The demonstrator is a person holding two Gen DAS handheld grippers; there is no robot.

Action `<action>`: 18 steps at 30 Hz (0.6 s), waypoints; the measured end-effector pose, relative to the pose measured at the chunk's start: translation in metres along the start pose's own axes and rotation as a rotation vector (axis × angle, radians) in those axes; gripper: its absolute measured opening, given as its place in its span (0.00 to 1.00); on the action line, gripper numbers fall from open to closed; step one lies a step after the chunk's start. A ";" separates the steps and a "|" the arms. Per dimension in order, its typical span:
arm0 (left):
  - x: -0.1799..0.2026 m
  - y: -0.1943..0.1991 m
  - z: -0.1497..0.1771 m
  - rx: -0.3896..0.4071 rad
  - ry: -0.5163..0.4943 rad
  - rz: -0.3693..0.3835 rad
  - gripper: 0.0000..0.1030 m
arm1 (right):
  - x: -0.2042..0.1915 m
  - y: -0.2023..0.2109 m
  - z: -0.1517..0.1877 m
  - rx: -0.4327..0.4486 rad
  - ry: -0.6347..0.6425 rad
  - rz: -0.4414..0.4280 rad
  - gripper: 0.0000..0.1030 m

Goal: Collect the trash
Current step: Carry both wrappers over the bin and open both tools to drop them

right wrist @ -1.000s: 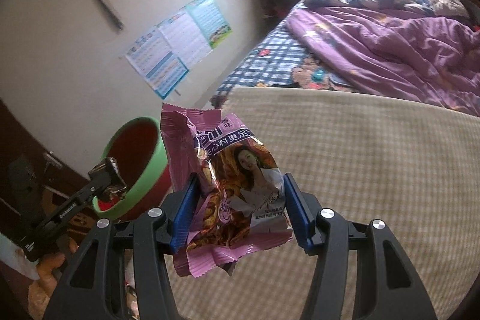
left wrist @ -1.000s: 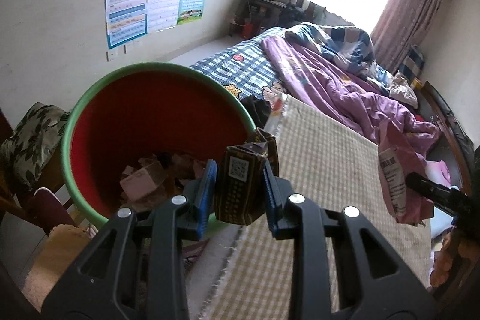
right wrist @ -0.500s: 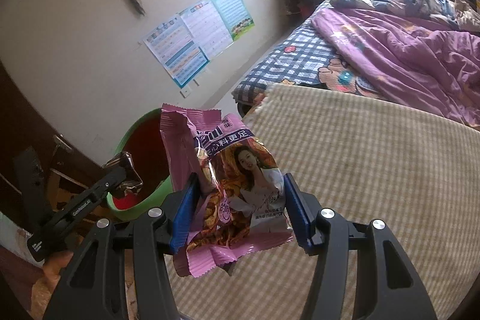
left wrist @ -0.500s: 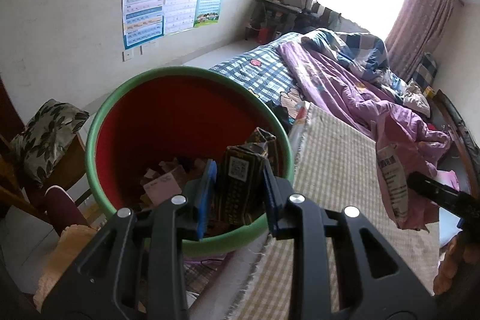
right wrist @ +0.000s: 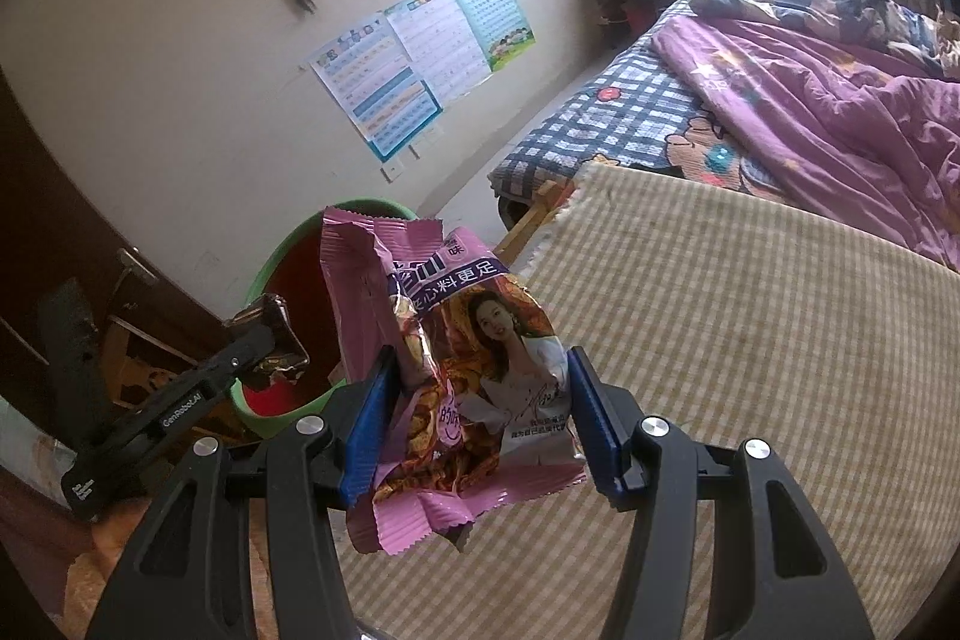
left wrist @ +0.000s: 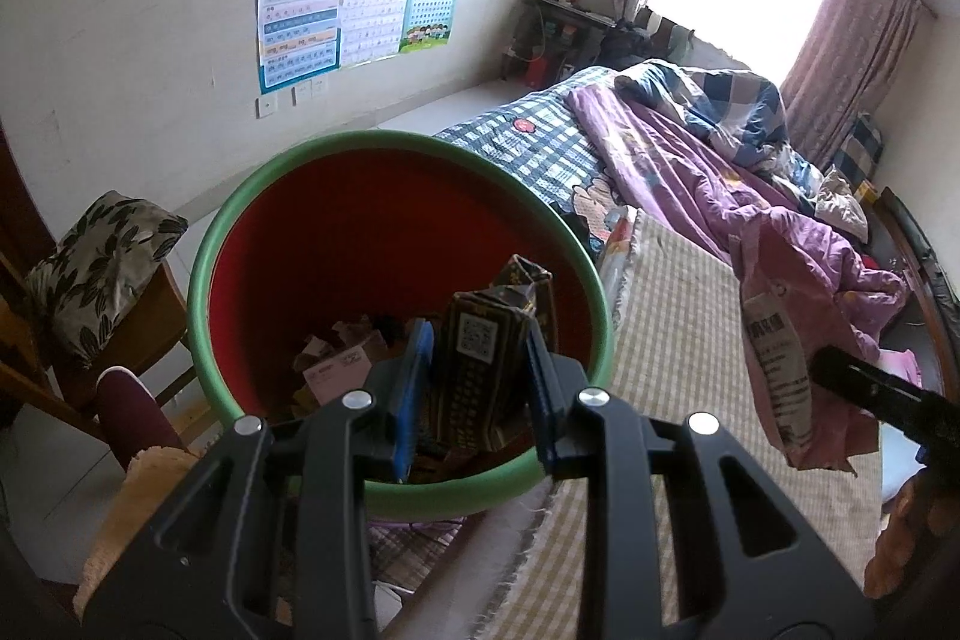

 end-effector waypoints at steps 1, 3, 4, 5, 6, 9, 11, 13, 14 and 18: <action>0.000 0.000 0.001 0.002 -0.002 -0.002 0.28 | -0.001 0.000 0.000 0.001 0.001 -0.001 0.53; 0.001 0.001 0.000 0.005 -0.012 -0.005 0.28 | -0.002 0.000 -0.001 0.004 0.000 -0.004 0.53; 0.002 0.001 0.000 0.006 -0.017 -0.008 0.28 | -0.002 0.000 -0.002 0.005 -0.002 -0.006 0.53; 0.002 0.000 0.000 0.007 -0.020 -0.009 0.28 | -0.003 0.000 -0.003 0.007 -0.003 -0.011 0.53; 0.003 0.000 0.000 0.007 -0.022 -0.010 0.28 | -0.003 -0.001 -0.004 0.008 -0.002 -0.015 0.53; 0.004 0.002 0.000 0.009 -0.024 -0.014 0.28 | -0.010 -0.003 -0.012 0.020 0.013 -0.032 0.53; 0.003 0.002 0.001 0.011 -0.025 -0.018 0.28 | -0.015 -0.005 -0.016 0.027 0.021 -0.044 0.53; 0.002 0.003 0.000 0.013 -0.024 -0.021 0.28 | -0.020 -0.008 -0.019 0.031 0.036 -0.055 0.53; 0.000 0.003 0.000 0.013 -0.023 -0.023 0.28 | -0.022 -0.009 -0.020 0.030 0.040 -0.057 0.53; -0.006 0.002 -0.001 0.014 -0.015 -0.032 0.27 | -0.030 -0.017 -0.022 0.026 0.053 -0.067 0.53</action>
Point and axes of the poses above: each gripper's, at about its wrist camera, not at the fingertips, and y roughly against the way its jaws point, x to its right, z to its underside, the point moved 3 cm from there along -y, roughly the way its jaws point, and after that the axes turned 13 degrees about x, right-handed, at the moved point
